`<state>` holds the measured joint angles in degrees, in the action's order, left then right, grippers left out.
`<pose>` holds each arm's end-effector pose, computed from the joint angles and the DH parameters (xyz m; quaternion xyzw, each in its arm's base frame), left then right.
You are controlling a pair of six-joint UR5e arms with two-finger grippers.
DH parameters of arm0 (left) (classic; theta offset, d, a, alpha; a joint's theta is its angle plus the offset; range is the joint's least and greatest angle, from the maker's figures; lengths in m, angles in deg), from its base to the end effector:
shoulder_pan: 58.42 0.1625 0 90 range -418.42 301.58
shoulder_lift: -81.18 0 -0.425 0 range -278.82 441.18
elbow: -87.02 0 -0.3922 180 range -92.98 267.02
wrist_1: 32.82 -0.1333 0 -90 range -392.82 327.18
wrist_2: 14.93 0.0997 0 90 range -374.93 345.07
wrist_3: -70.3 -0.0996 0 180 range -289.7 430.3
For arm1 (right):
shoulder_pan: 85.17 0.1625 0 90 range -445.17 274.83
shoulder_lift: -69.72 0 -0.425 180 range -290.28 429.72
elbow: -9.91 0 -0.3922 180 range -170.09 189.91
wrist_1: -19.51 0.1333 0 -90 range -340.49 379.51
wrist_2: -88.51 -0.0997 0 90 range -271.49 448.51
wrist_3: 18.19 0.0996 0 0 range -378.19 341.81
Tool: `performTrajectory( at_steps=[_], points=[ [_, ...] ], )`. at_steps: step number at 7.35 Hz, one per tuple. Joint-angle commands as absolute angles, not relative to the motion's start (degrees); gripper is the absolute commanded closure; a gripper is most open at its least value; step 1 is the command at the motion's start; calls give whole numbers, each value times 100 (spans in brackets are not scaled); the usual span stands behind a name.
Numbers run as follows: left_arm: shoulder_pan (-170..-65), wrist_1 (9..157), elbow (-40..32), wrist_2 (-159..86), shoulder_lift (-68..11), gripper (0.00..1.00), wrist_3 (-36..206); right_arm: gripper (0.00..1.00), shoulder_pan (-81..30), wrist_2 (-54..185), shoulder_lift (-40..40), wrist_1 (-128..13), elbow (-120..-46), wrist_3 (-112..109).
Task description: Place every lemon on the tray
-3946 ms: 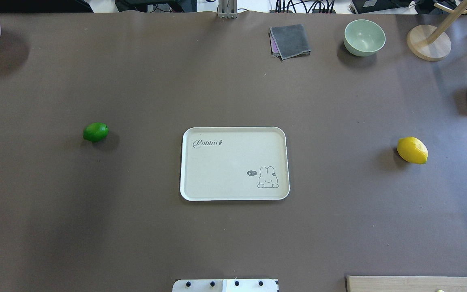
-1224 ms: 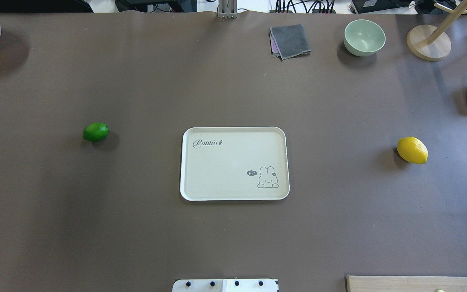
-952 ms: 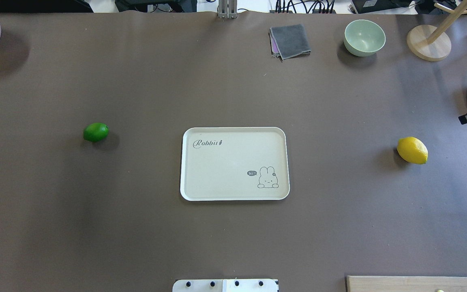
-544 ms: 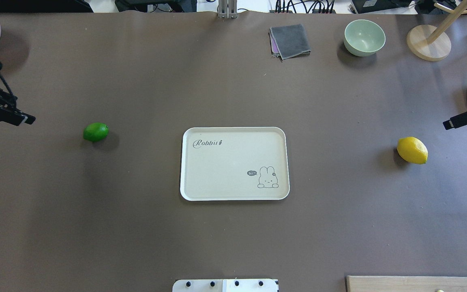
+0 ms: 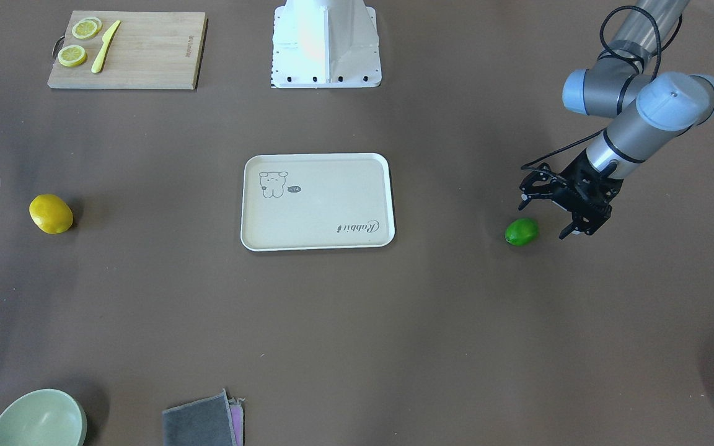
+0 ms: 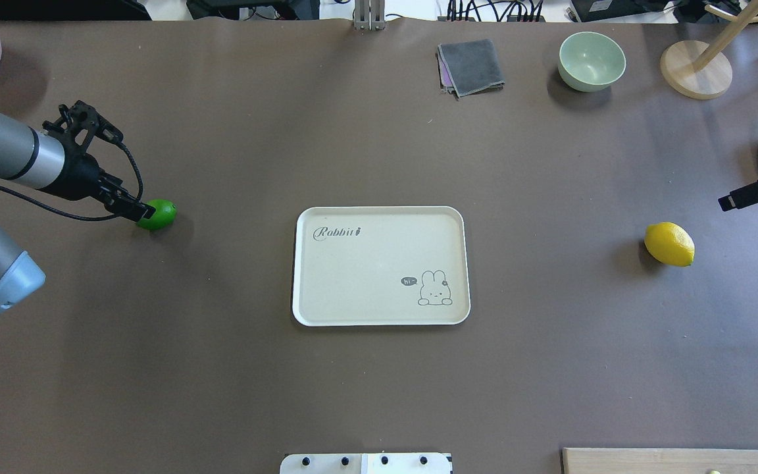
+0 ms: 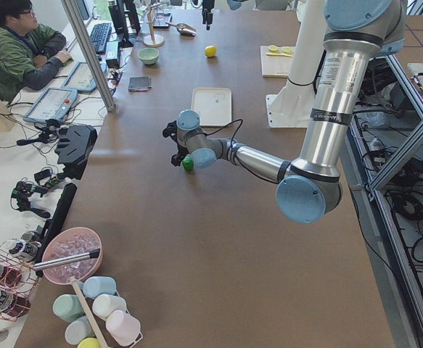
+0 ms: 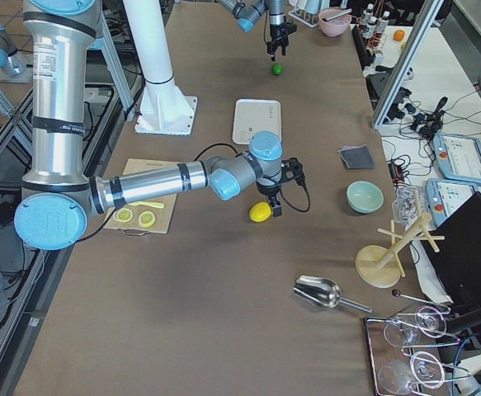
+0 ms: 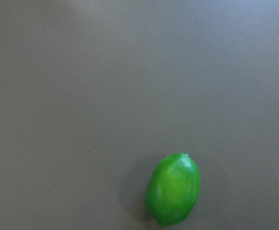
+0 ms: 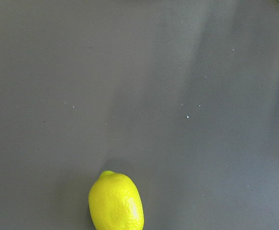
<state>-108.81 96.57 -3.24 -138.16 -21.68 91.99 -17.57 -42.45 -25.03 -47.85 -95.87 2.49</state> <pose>0.3240 -0.5150 0.4594 0.2339 0.4367 0.2588 0.8292 -0.1179 -0.4646 0.5183 0.1294 -0.4111 -0.1148 0.8950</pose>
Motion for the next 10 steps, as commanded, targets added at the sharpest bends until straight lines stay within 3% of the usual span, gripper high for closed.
performTrajectory(
  at_steps=[1,4,5,6,7,10],
  points=[
    [-10764,10127,279,-13780,-2410,2,9219,0,-1758,-4244,-2502,-4781,-9582,246],
    [-10685,10253,299,-13780,-2393,7,9228,0,-1758,-4244,-2502,-4781,-9582,246],
    [-10668,10271,273,-13780,-2385,35,9236,0,-1758,-4244,-2502,-4781,-9582,246],
    [-10650,10401,299,-13754,-2376,74,9480,0,-1758,-4244,-2502,-4781,-9591,246],
    [-10641,10551,290,-13614,-2376,100,9596,0,-1758,-4244,-2502,-4790,-9591,255],
    [-10545,10824,-208,-13525,-2472,100,11295,0,-1758,-4236,-2494,-4790,-9591,255]
  ],
)
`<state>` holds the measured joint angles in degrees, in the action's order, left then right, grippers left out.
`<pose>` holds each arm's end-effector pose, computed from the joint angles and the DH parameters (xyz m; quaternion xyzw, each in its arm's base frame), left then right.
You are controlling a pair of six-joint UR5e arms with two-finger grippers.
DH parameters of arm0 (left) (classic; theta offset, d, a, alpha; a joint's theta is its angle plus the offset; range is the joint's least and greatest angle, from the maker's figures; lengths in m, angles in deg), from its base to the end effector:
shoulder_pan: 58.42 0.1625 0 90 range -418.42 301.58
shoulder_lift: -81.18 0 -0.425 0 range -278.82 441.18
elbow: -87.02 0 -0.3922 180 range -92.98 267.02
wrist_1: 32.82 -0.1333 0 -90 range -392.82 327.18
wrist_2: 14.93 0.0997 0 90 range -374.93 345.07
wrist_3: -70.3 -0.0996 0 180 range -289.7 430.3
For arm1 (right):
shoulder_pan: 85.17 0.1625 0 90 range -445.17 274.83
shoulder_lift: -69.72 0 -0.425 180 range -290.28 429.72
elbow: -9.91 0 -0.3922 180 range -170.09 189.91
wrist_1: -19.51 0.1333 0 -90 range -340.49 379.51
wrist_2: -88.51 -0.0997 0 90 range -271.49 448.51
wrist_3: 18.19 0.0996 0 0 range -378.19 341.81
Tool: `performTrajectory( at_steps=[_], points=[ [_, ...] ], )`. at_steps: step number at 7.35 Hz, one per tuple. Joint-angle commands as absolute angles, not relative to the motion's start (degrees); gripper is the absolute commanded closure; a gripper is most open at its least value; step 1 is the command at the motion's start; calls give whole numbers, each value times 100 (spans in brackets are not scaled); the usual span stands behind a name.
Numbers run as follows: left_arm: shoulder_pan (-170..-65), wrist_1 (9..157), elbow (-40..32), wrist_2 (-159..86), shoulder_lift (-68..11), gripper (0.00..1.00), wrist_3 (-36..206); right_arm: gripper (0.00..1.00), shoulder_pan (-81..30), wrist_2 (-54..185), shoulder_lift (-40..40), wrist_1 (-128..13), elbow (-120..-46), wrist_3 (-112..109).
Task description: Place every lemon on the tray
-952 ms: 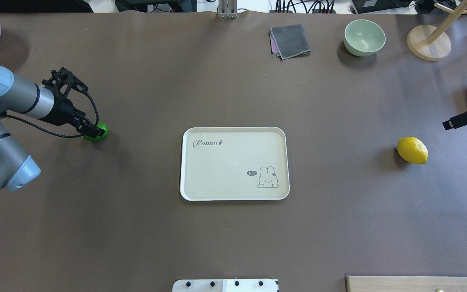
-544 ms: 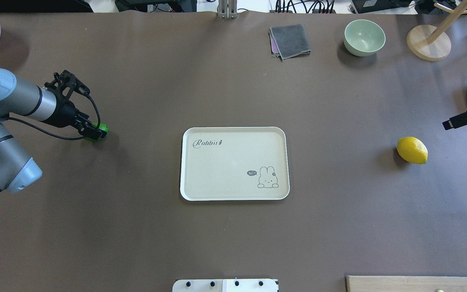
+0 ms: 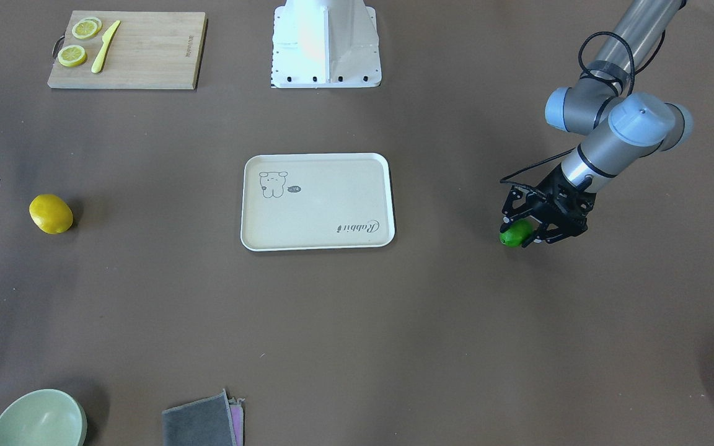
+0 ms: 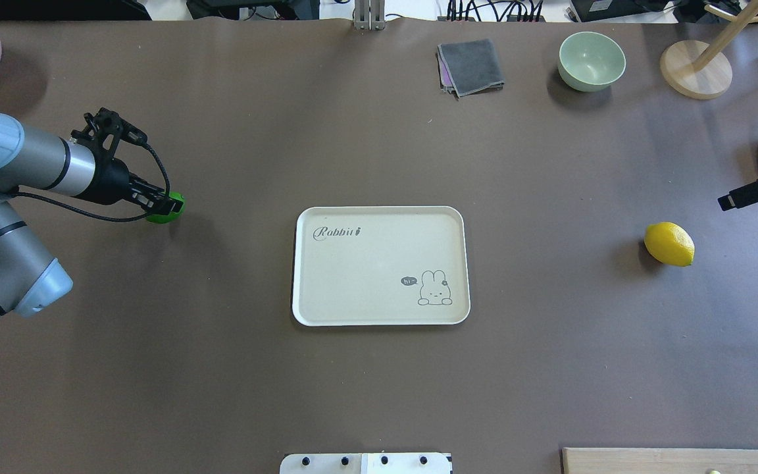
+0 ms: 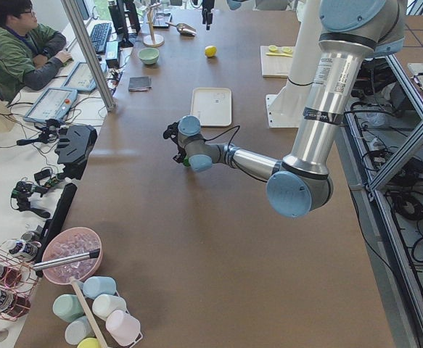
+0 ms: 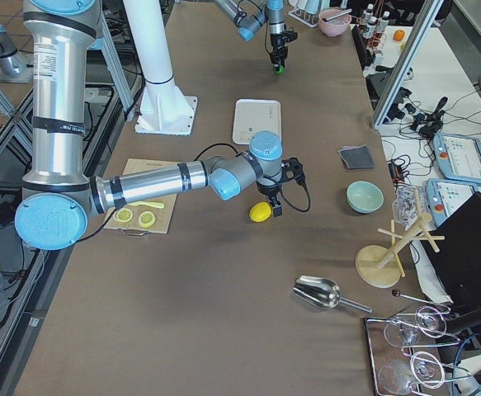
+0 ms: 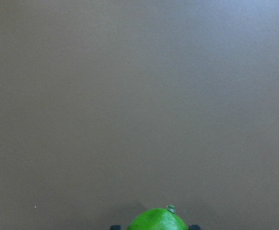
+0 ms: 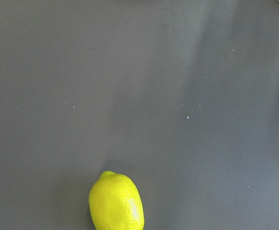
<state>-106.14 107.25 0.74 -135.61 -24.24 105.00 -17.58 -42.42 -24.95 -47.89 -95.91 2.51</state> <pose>0.3559 -0.5140 0.4453 0.2462 0.4858 0.1902 0.8168 -0.1181 -0.4650 0.5174 0.1300 -0.4111 -0.1149 0.8949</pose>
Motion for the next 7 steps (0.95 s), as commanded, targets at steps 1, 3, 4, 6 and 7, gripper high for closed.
performTrajectory(
  at_steps=[1,3,4,6,7],
  points=[
    [-10301,10824,-367,-13203,-2699,100,11928,0,-1758,-4235,-2494,-4790,-9591,255],
    [-9423,10798,-412,-12003,-3182,100,13177,0,-1758,-4235,-2494,-4790,-9583,255],
    [-9089,10772,-413,-11587,-3358,100,13565,0,-1758,-4235,-2494,-4790,-9582,255],
    [-8464,10415,-369,-10743,-3762,100,13858,0,-1758,-4235,-2494,-4790,-9582,255],
    [-8348,10046,-377,-10617,-3921,100,14277,0,-1758,-4235,-2494,-4790,-9582,255]
  ],
)
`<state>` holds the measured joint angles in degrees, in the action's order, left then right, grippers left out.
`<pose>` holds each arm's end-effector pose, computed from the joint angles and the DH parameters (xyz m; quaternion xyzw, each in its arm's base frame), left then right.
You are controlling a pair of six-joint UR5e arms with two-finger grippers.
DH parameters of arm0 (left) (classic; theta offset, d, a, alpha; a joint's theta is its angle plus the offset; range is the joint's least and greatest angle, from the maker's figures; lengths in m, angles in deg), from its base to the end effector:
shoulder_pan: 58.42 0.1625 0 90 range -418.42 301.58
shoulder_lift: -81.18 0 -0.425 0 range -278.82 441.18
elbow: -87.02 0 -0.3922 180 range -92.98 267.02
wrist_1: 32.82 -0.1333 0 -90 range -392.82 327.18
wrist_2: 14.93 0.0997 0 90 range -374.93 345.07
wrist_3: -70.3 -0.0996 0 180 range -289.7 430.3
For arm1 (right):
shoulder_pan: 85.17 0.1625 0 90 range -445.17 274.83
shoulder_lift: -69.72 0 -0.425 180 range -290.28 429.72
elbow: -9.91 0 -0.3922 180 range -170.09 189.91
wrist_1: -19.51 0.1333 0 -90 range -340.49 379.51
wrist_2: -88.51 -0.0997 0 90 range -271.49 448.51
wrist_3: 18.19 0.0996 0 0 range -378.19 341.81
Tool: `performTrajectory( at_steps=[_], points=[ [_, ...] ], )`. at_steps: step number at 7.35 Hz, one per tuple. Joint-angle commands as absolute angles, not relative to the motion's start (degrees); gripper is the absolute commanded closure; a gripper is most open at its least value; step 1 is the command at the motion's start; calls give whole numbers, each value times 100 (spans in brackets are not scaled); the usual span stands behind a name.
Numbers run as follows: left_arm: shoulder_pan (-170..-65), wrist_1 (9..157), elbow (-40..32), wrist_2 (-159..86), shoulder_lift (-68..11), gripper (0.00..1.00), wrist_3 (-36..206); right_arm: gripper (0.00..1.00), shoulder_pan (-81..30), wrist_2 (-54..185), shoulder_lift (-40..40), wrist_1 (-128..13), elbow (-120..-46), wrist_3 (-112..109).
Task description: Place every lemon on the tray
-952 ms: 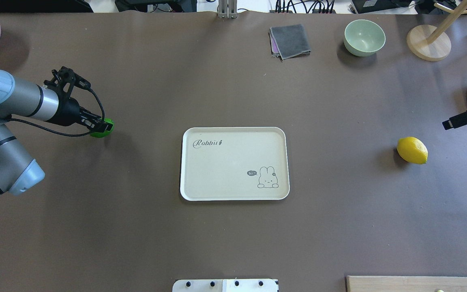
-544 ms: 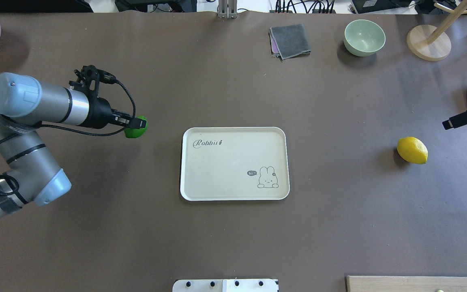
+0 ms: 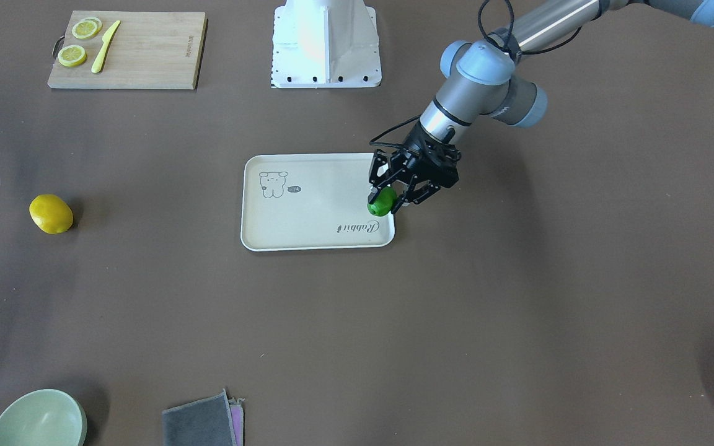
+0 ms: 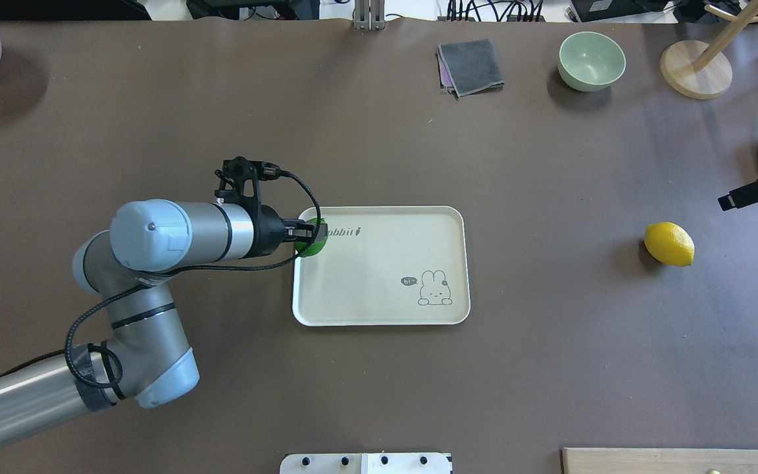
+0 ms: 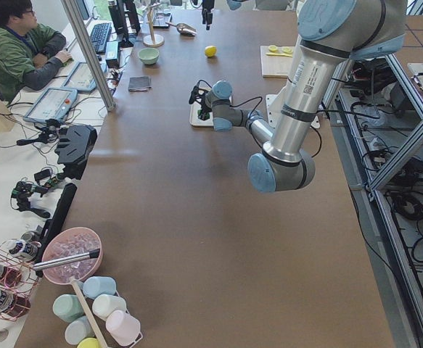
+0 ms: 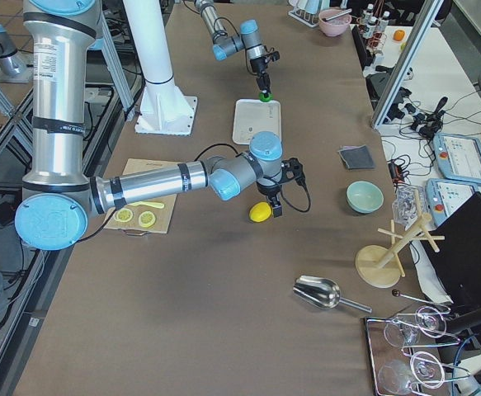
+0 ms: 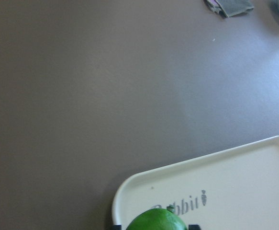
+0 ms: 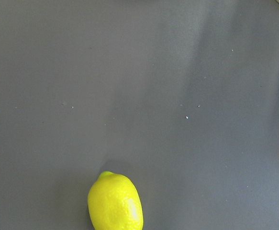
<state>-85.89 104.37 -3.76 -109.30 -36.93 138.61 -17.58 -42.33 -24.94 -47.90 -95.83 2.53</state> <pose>0.5312 -0.4178 0.2750 0.2288 0.5725 -0.0162 0.7872 -0.1181 -0.4652 0.5182 0.1297 -0.4103 -0.1143 0.8954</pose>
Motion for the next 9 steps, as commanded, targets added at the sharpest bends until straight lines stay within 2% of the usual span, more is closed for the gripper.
performTrajectory(
  at_steps=[1,4,6,9],
  points=[
    [-8347,10103,-395,-10616,-3940,2,14238,0,-1758,-4235,-2494,-4790,-9582,255],
    [-8408,9843,-858,-10667,-3801,1,13592,0,-1758,-4235,-2494,-4781,-9582,246],
    [-9527,8492,-1727,-12154,-3232,1,12388,0,-1758,-4244,-2450,-4781,-9687,246],
    [-11462,8242,-1530,-13899,-2342,1,9299,1,-2115,-4227,-2485,-4790,-9697,176]
  ],
)
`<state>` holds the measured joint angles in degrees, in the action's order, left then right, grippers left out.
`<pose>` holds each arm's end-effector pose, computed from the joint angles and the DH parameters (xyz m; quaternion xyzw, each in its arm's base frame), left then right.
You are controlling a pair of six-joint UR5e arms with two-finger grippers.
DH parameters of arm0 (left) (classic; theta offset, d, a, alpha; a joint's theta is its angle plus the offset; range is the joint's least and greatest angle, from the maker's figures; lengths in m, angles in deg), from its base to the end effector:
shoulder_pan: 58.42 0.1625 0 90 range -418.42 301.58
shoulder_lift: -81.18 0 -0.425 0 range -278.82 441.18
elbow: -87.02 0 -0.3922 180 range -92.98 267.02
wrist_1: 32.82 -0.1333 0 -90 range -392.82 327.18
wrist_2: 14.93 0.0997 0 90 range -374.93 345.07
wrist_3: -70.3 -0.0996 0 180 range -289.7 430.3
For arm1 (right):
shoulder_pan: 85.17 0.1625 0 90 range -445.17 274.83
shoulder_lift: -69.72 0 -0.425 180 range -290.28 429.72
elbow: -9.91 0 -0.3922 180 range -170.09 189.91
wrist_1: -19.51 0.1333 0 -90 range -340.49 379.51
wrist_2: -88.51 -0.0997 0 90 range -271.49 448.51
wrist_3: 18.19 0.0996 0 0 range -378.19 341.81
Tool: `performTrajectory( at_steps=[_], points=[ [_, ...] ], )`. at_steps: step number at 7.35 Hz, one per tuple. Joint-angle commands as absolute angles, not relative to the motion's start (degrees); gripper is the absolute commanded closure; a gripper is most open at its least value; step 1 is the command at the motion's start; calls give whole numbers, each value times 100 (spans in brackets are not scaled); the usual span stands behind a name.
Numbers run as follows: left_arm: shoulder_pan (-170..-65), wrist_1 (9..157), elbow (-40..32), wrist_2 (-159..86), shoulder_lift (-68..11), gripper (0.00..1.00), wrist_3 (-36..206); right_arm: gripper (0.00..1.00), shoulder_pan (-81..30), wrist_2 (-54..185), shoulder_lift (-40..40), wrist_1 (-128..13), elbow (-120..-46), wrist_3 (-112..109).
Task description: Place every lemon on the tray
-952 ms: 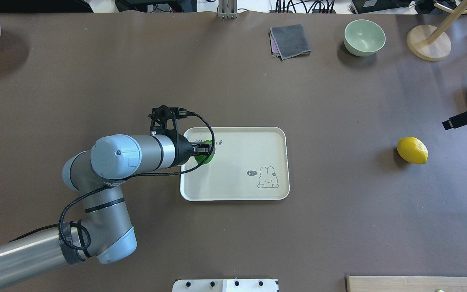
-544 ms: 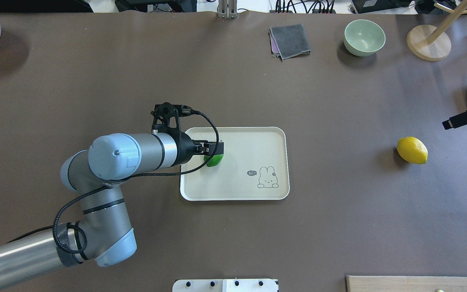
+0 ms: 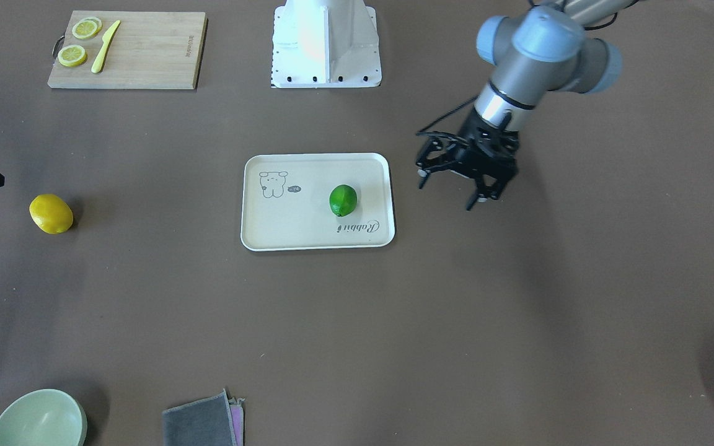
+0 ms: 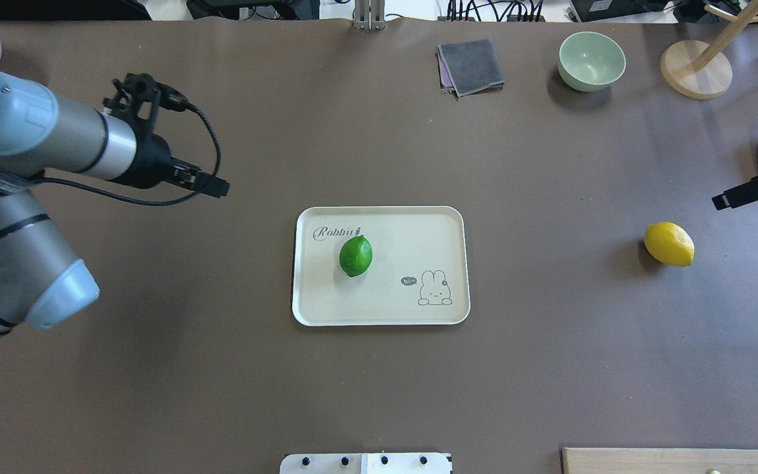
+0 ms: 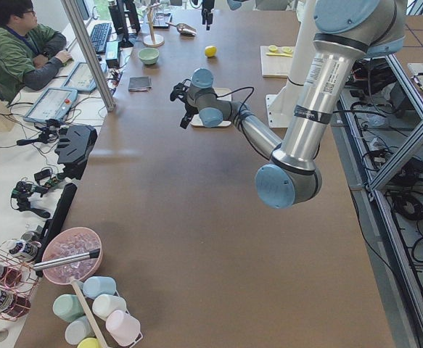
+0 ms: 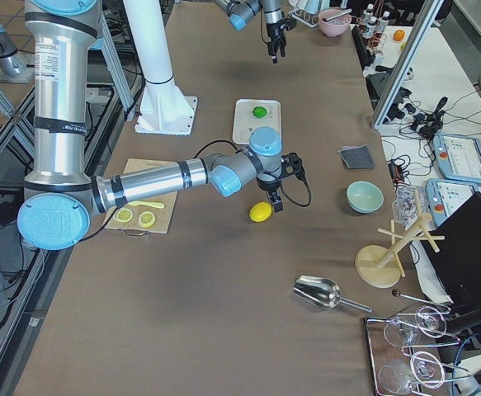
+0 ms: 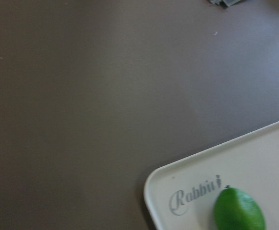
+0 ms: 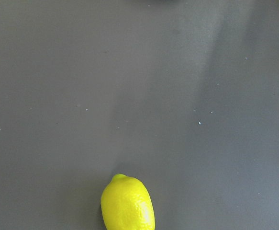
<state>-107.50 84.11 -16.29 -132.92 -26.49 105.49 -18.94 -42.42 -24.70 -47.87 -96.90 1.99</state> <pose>0.3228 -0.5046 0.3278 0.2395 0.4562 0.1594 0.8421 -0.1292 -0.4623 0.5065 0.1366 -0.4147 -0.1331 0.8898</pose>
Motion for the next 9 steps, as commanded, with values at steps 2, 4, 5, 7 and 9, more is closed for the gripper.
performTrajectory(
  at_steps=[2,4,5,7,9],
  points=[
    [-11599,8232,-1503,-13921,-2147,1,8894,1,-2669,-3704,-2467,-4798,-9583,193],
    [-11608,8232,-1511,-13921,-2147,1,8894,1,-3057,-3321,-2450,-4799,-9408,202],
    [-11599,8232,-1511,-13929,-2147,1,8894,1,-3233,-3313,-2432,-4790,-9302,202],
    [-11582,8240,-1503,-13929,-2165,1,8929,1,-3375,-3313,-2257,-4798,-9021,193],
    [-11573,8267,-1494,-13921,-2182,1,8964,21,-3480,-3304,-1924,-4790,-8679,185]
  ],
)
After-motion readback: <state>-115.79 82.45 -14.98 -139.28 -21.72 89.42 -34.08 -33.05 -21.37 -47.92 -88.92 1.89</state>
